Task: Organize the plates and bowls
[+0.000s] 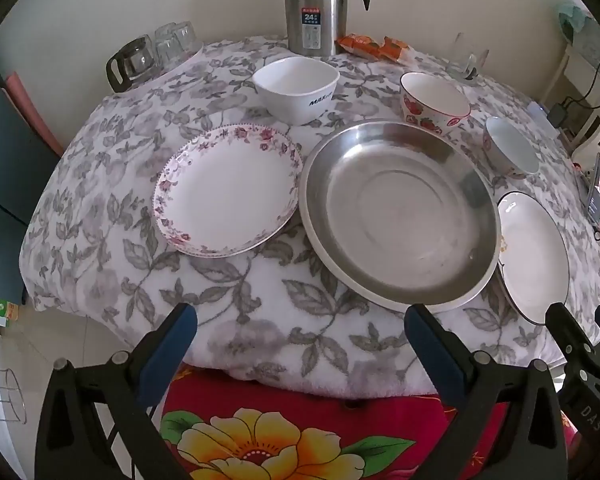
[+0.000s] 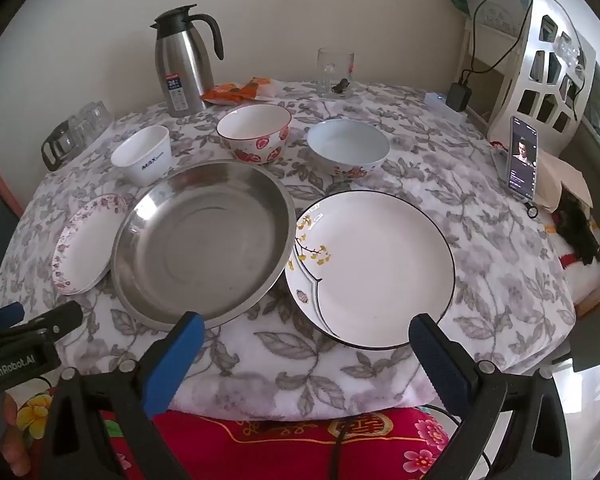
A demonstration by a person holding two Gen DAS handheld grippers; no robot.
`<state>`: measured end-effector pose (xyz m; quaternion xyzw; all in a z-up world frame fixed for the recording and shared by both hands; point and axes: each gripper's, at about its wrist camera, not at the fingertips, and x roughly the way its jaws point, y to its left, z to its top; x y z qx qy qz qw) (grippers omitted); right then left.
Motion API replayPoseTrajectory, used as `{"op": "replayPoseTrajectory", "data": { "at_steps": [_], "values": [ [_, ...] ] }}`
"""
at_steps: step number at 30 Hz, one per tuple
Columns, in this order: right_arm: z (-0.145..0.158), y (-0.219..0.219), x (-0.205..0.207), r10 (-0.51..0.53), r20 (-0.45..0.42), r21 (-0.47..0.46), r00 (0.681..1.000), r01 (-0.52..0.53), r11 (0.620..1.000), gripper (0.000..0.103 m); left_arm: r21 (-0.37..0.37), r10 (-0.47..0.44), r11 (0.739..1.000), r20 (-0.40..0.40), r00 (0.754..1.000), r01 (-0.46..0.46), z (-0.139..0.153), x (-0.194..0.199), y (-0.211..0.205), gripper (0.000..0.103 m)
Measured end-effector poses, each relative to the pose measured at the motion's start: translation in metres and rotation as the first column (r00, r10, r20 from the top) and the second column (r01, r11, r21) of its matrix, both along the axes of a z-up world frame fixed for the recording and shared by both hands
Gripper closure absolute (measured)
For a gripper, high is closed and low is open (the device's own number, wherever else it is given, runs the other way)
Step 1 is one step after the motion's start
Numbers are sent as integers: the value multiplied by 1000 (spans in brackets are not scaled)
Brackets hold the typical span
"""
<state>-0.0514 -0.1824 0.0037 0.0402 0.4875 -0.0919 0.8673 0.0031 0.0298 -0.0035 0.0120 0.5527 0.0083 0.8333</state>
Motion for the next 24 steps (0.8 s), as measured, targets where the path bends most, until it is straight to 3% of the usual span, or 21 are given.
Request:
{"op": "replayPoseTrajectory", "data": {
  "at_steps": [14,24],
  "values": [
    [0,-6,1,-14,-15,66,1000,15,998,0,0,0,1000,-15,1000,0,-3,0,-5,0],
    [-1,-12,-3,-11,31,43,999,9,999,0,0,0,1000,-17,1000,0,-3,1,-5,0]
  ]
}}
